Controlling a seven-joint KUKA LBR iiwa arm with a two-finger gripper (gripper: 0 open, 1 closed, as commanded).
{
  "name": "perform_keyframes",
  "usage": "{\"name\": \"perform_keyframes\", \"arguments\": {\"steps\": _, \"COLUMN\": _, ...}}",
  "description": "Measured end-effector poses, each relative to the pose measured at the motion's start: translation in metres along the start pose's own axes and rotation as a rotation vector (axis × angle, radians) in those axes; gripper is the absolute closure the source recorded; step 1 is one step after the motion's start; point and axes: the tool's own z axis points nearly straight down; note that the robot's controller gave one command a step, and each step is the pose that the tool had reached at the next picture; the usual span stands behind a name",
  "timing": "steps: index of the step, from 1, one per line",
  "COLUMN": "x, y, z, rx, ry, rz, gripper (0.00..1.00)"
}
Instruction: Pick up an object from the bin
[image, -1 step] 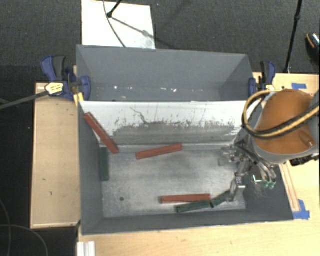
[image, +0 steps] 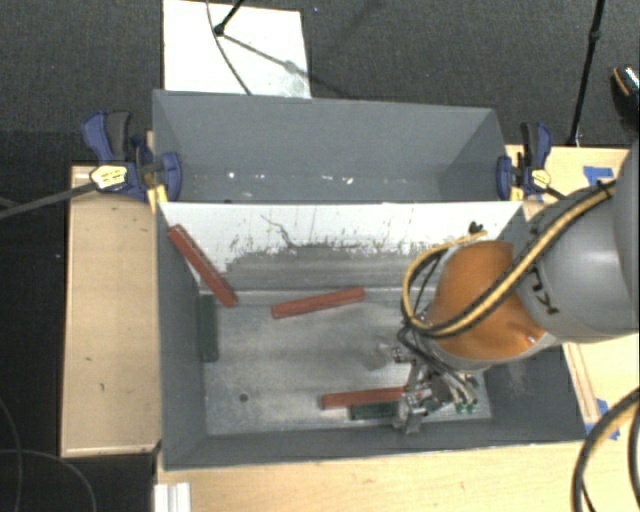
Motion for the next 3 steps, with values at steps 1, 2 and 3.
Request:
{"name": "perform_keyframes", "arguments": {"steps": 1, "x": 0.001, "y": -0.002, "z": -0.002, "rx": 0.001, "ry": 0.004, "rz": 0.000, "gripper": 1.00}}
{"name": "perform_keyframes", "arguments": {"steps": 2, "x": -0.033, "y": 0.041, "z": -0.154, "rx": 0.000, "ry": -0.005, "rz": -0.136, "gripper": 1.00}}
{"name": "perform_keyframes", "arguments": {"steps": 3, "x": -0.031, "y": 0.040, "z": -0.150, "rx": 0.000, "ry": 0.004, "rz": -0.135, "gripper": 0.00}}
